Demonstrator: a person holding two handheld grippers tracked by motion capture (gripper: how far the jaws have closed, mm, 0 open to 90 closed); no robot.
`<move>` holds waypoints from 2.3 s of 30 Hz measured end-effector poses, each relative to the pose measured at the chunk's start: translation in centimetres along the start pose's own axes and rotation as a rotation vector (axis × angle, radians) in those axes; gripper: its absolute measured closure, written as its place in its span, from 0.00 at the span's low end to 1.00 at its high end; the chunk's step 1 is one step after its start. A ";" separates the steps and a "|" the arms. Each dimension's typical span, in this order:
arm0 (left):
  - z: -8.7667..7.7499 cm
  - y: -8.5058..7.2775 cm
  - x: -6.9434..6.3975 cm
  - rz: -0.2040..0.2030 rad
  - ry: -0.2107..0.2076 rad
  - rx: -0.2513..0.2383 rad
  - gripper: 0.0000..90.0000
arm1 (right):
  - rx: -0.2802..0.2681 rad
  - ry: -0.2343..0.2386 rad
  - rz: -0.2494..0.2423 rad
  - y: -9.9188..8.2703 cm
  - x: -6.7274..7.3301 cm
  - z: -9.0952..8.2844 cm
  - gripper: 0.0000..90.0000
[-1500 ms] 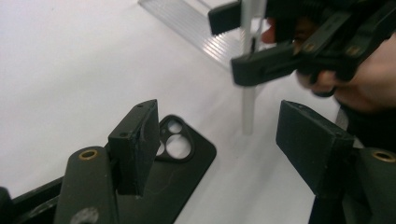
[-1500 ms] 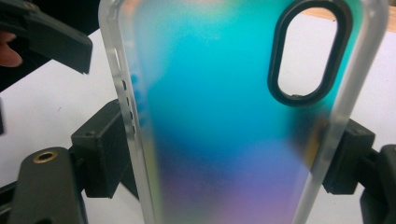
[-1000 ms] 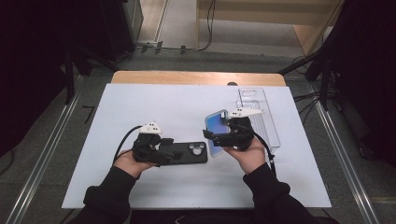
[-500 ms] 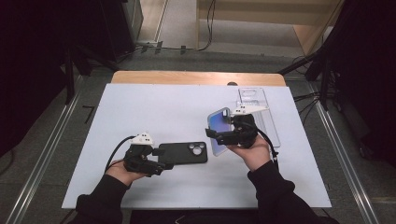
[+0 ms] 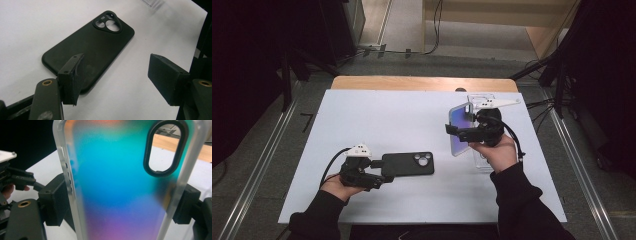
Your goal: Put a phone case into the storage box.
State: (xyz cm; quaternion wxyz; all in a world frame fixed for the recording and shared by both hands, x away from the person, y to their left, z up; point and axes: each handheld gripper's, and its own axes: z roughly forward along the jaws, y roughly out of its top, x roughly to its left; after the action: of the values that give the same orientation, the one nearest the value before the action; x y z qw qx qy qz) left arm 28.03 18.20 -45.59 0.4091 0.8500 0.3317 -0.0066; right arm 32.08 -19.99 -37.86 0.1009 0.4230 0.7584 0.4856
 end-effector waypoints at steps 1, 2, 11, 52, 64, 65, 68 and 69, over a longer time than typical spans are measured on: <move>-0.1 -0.1 0.0 -0.011 0.001 -0.008 0.34 | -0.005 -0.007 0.001 0.2 -0.2 -0.2 0.18; -0.1 -0.1 0.1 -0.015 0.007 -0.009 0.34 | -0.008 -0.017 -0.002 0.3 -0.3 -0.5 0.18; -0.7 -0.6 0.1 -0.042 0.022 -0.025 0.34 | -0.041 -0.101 0.033 1.1 -2.7 -2.1 0.18; -0.8 -1.2 0.5 -0.065 0.034 -0.019 0.34 | -0.083 -0.384 0.159 4.1 -12.3 1.3 0.18; -0.6 -1.3 0.5 -0.060 0.028 -0.009 0.34 | -0.024 -0.443 0.197 3.3 -15.7 5.2 0.18; -0.6 -1.3 0.5 -0.060 0.026 -0.008 0.34 | -0.015 -0.445 0.200 3.1 -15.9 5.5 0.18; -0.6 -1.3 0.5 -0.061 0.022 -0.011 0.34 | 0.000 -0.454 0.212 2.7 -16.5 6.3 0.18; -0.6 -1.3 0.5 -0.060 0.022 -0.010 0.34 | 0.000 -0.453 0.223 2.5 -16.7 6.5 0.18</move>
State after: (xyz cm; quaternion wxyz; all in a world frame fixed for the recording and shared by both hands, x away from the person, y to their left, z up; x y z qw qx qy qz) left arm 27.56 19.49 -46.22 0.4091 0.8377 0.3616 -0.0078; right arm 47.50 -27.69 -43.38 0.2143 0.6020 0.6650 0.3866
